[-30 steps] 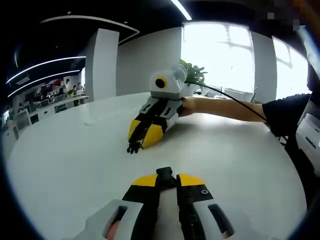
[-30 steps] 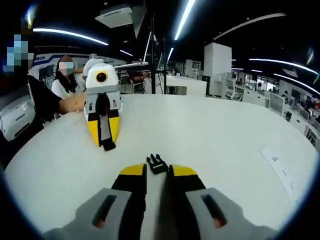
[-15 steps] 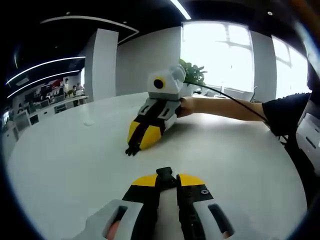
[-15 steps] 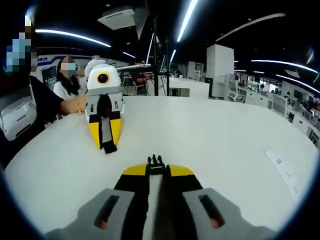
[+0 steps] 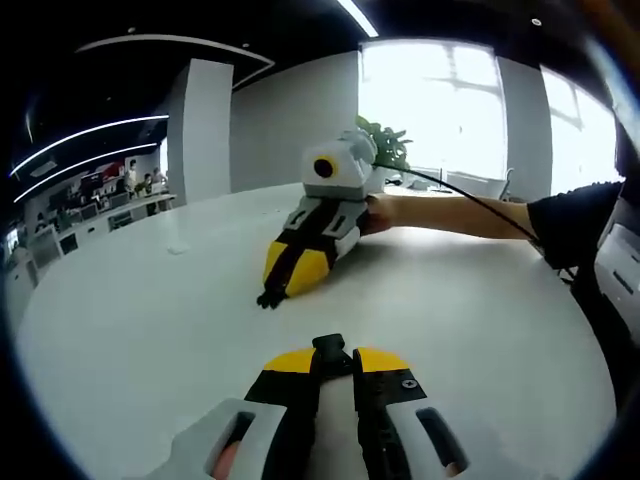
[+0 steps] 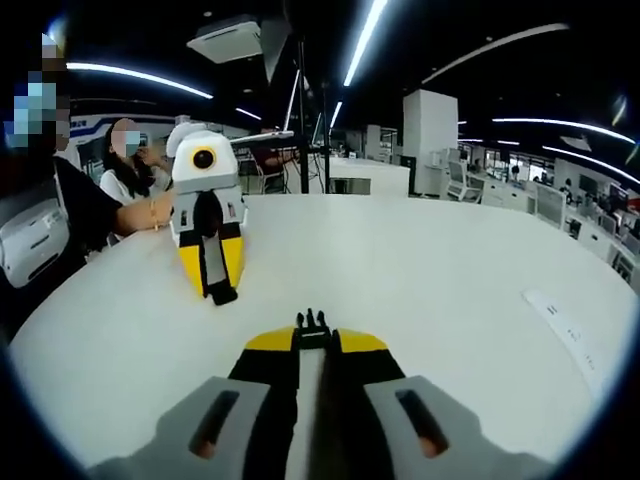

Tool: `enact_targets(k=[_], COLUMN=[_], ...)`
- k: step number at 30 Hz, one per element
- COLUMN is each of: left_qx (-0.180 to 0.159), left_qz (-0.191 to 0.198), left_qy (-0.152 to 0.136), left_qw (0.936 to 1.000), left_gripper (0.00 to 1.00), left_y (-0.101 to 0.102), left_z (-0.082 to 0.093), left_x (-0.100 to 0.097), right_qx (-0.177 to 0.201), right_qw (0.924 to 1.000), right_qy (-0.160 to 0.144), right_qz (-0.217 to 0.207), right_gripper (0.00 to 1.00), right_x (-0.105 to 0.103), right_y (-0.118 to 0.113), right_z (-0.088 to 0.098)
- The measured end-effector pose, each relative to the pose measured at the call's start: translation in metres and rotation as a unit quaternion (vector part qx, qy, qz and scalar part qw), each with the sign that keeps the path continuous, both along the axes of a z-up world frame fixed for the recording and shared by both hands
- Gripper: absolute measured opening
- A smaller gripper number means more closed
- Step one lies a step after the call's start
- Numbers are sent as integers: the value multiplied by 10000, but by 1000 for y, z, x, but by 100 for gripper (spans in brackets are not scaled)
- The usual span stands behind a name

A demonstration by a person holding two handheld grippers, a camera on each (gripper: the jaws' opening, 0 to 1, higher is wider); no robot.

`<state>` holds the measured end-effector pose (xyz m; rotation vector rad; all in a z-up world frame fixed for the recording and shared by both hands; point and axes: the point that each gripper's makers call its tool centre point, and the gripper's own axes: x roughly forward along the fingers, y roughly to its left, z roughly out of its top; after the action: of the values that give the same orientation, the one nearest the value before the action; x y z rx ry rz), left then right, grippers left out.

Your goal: Snap the two parts of the plastic buckle together until the buckle closes and remains connected.

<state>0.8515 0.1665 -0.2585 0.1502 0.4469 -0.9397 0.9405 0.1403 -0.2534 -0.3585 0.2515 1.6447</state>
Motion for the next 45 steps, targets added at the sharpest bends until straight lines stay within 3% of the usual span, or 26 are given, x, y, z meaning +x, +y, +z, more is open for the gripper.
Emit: enact_targets(k=[11, 22, 36, 45], left_qx=[115, 345, 764, 919], left_qz=[-18, -160, -711, -1102], left_qy=[-104, -301, -568, -447], left_qw=[9999, 9988, 9929, 9886], left_gripper=[13, 12, 12, 12], left_y=[-3, -9, -27, -47], left_z=[-1, 1, 3, 3], left_x=[-2, -7, -12, -17], right_qx=[77, 138, 42, 38], right_qw=[9998, 9995, 9994, 9991], right_qy=[36, 8, -25, -20], right_qz=[-181, -288, -345, -413], right_gripper=[13, 13, 12, 12], right_x=[-12, -37, -67, -81], right_y=[-17, -41, -66, -83], right_z=[3, 5, 1, 2])
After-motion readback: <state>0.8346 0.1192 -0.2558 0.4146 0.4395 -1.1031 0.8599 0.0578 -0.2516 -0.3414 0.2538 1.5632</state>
